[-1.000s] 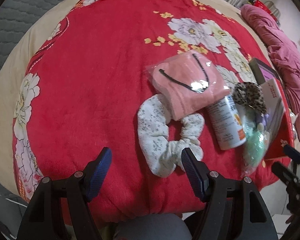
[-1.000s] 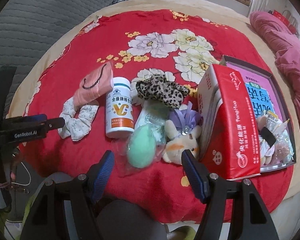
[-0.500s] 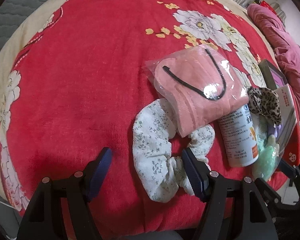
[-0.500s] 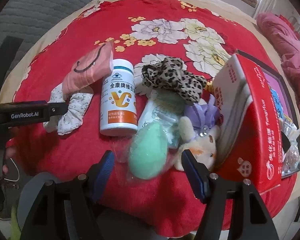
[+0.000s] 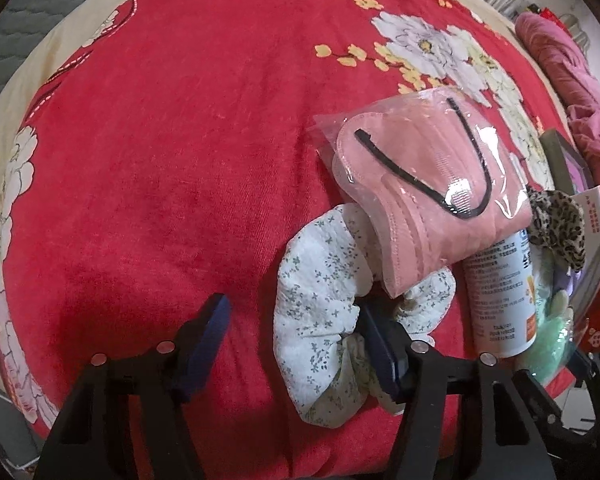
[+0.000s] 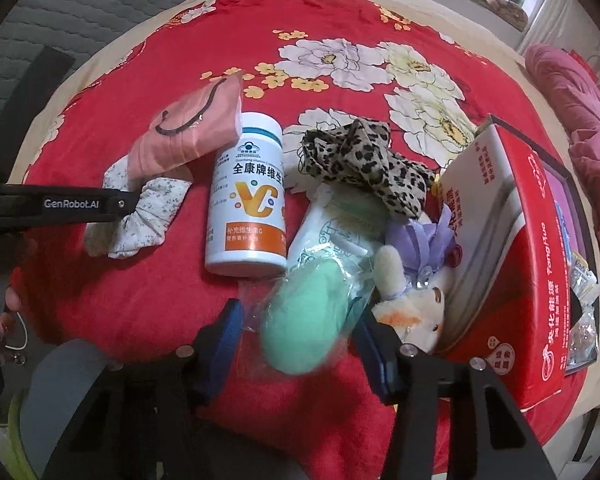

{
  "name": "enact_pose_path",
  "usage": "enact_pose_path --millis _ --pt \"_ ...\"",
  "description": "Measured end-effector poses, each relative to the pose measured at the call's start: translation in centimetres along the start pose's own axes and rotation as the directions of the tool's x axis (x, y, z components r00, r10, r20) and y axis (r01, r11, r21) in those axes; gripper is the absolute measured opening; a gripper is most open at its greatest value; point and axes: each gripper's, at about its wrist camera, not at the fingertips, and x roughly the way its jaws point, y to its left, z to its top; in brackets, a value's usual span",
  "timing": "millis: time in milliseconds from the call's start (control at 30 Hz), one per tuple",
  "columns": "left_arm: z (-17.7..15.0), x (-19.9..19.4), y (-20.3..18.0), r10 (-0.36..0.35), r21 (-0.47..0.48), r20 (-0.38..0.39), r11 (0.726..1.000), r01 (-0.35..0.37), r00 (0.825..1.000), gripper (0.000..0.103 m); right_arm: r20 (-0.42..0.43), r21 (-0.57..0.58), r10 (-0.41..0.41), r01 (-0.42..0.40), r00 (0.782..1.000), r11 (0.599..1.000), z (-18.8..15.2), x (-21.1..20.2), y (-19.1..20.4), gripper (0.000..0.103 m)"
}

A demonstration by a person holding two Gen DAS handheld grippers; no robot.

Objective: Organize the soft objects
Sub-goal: 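Reach both open tools down toward the scrunchie and green sponge, then grasp the white floral scrunchie with the left tool while the right tool grasps the green sponge bag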

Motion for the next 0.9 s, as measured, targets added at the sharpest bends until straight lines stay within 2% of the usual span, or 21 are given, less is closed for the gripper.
enact_pose_path --millis 67,233,433,633,900 --pt "0.0 -0.2 0.0 -0.001 -0.001 0.003 1.0 0.001 1.0 0.056 0.006 0.014 0.013 -0.013 1.0 1.0 0.0 -0.2 -0.3 0.053" --pt "0.1 -0.8 0.1 -0.003 0.005 0.009 1.0 0.003 1.0 0.031 0.022 0.061 0.05 -0.051 0.999 0.997 -0.1 -1.2 -1.3 0.053" --pt "-0.2 -1.5 0.2 -0.024 0.022 0.018 0.999 0.023 1.0 0.012 0.05 0.077 0.063 -0.067 0.997 0.995 0.3 -2.4 -1.6 0.053" --pt "-0.5 -2.6 0.7 -0.078 0.013 0.035 0.997 0.077 0.996 0.007 0.064 0.091 0.081 -0.087 0.995 0.992 0.5 -3.0 -1.8 0.052" --pt "-0.8 -4.3 0.6 -0.11 0.026 0.066 0.994 0.109 0.992 0.006 0.076 0.134 0.106 -0.116 0.991 0.984 0.6 -3.6 -2.9 0.052"
